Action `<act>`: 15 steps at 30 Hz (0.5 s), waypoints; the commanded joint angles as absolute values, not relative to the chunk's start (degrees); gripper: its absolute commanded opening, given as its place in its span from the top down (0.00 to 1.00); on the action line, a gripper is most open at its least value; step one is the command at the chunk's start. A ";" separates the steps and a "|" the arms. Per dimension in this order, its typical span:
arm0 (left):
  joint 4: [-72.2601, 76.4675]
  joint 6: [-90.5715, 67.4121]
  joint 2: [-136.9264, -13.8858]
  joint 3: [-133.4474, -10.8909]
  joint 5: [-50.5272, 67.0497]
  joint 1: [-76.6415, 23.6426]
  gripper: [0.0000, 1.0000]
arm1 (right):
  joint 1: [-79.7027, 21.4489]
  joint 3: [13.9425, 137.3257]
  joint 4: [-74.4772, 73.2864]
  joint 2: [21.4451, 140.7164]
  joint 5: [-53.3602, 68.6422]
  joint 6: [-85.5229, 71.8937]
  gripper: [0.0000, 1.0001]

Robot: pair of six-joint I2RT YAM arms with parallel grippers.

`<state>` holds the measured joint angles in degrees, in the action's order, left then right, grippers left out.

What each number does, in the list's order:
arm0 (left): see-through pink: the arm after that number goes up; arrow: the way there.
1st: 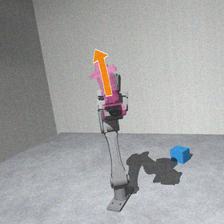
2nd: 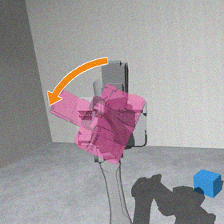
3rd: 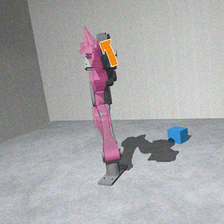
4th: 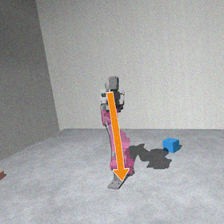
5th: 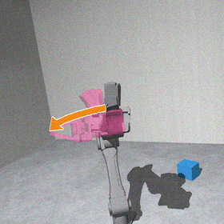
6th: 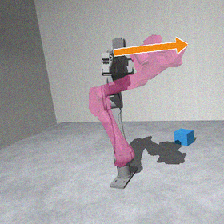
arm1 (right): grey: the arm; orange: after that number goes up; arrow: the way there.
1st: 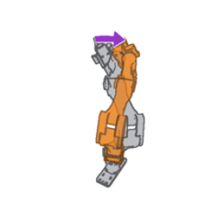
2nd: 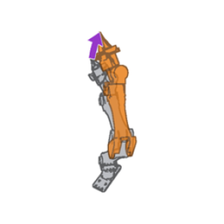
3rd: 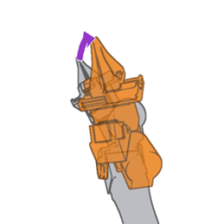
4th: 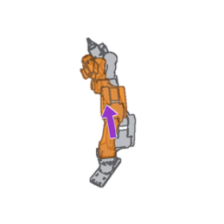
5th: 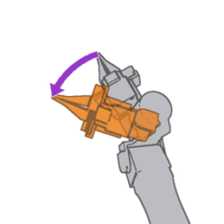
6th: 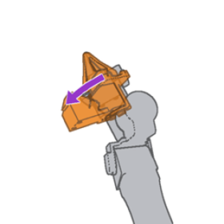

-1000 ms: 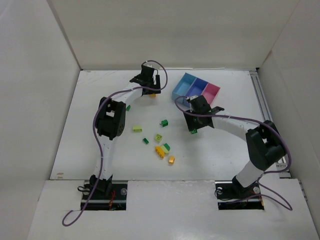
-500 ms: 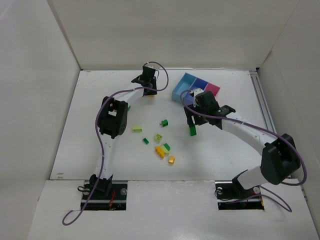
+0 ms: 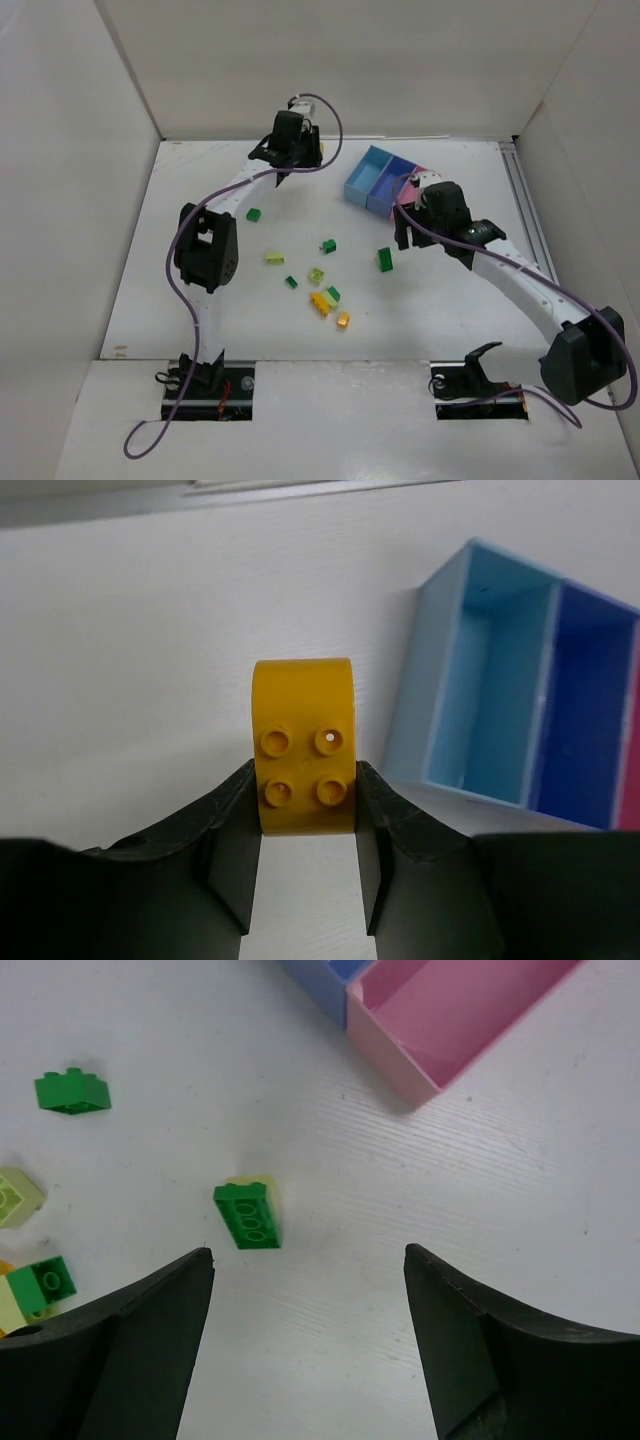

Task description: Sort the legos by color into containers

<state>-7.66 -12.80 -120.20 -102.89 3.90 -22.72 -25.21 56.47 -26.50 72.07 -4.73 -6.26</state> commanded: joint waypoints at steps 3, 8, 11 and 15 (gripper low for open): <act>-3.25 -6.77 -121.45 -110.64 17.20 -26.63 0.86 | -23.03 53.88 -24.79 68.99 -4.75 -6.50 0.18; -3.77 -5.54 -128.75 -119.94 18.37 -29.61 0.85 | -21.19 52.12 -24.79 66.36 -4.75 -7.03 0.18; -4.39 -5.01 -131.73 -123.56 14.78 -31.02 0.85 | -20.04 51.59 -24.79 66.36 -4.75 -7.03 0.18; -3.87 -8.08 -134.82 -126.29 11.43 -31.64 0.85 | -20.04 51.59 -24.79 65.84 -4.75 -7.03 0.18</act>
<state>-4.80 -6.92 -134.72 -122.41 14.15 -32.05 -20.25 51.57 -26.55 67.48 -4.56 -6.46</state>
